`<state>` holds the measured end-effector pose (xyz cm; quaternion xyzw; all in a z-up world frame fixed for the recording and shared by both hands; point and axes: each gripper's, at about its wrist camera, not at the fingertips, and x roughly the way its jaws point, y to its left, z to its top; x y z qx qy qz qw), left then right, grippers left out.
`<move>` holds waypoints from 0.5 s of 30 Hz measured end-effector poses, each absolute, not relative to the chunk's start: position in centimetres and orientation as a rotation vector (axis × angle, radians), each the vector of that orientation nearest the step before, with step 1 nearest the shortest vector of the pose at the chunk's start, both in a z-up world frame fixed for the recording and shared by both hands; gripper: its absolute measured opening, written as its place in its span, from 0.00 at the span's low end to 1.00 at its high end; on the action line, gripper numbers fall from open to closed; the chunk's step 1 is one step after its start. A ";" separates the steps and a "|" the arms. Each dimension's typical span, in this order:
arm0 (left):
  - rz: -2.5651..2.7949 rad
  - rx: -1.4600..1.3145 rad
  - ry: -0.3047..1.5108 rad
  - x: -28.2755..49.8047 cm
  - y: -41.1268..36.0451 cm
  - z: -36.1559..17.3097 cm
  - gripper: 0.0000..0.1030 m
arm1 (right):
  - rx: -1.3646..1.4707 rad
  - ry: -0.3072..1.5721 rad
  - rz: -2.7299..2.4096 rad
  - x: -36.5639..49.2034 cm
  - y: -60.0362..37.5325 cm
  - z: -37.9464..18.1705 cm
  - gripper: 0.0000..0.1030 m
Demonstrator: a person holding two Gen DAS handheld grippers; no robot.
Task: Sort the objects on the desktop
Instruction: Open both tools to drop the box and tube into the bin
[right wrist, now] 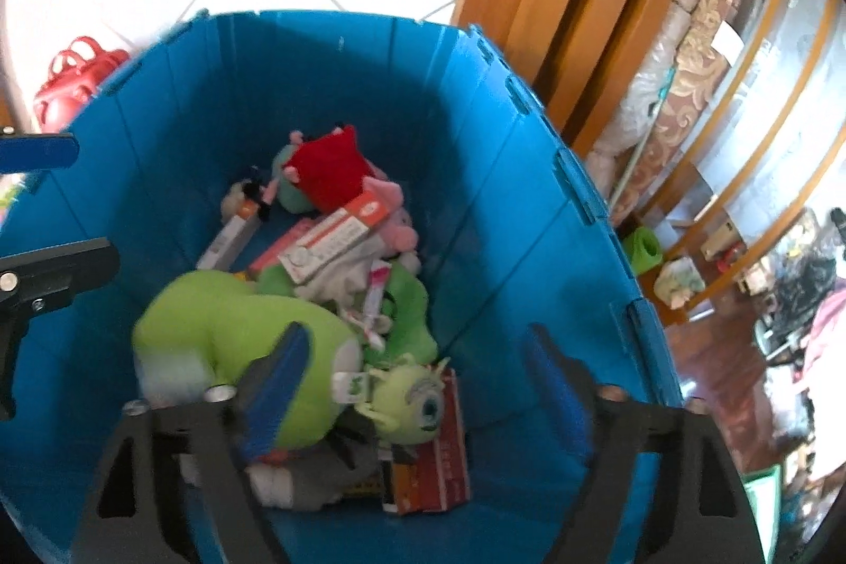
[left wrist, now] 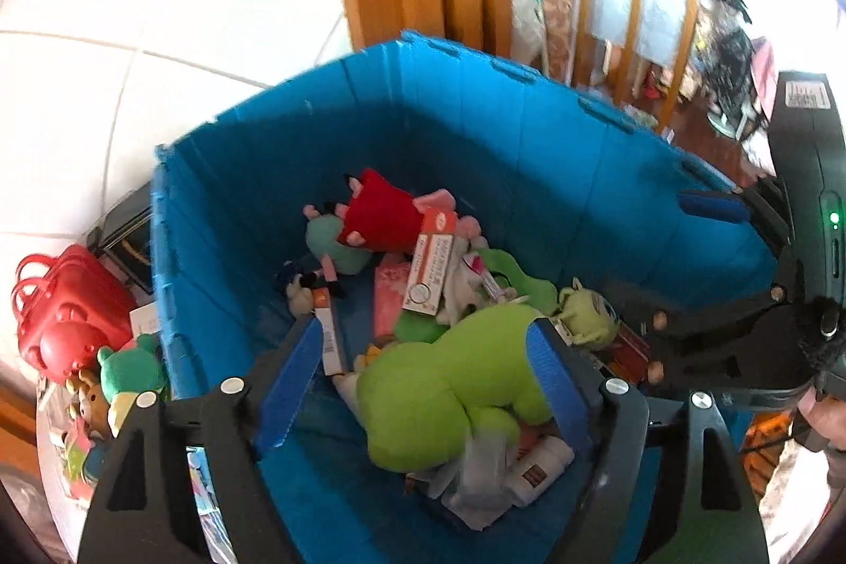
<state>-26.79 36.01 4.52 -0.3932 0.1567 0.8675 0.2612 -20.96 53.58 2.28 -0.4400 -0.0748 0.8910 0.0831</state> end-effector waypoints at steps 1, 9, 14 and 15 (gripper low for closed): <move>2.373 -1.045 0.404 -26.4 35.5 4.9 0.77 | -1.305 -0.207 2.680 -20.7 53.3 2.6 1.00; 2.586 -0.782 0.282 -20.9 30.2 8.4 0.79 | -1.145 -0.182 2.806 -17.3 49.4 5.6 1.00; 2.707 -0.584 0.189 -16.2 26.7 10.3 0.95 | -1.048 -0.115 2.847 -13.5 46.7 7.1 1.00; 2.733 -0.547 0.161 -15.4 26.0 10.5 0.99 | -1.035 -0.096 2.847 -12.8 46.2 7.3 1.00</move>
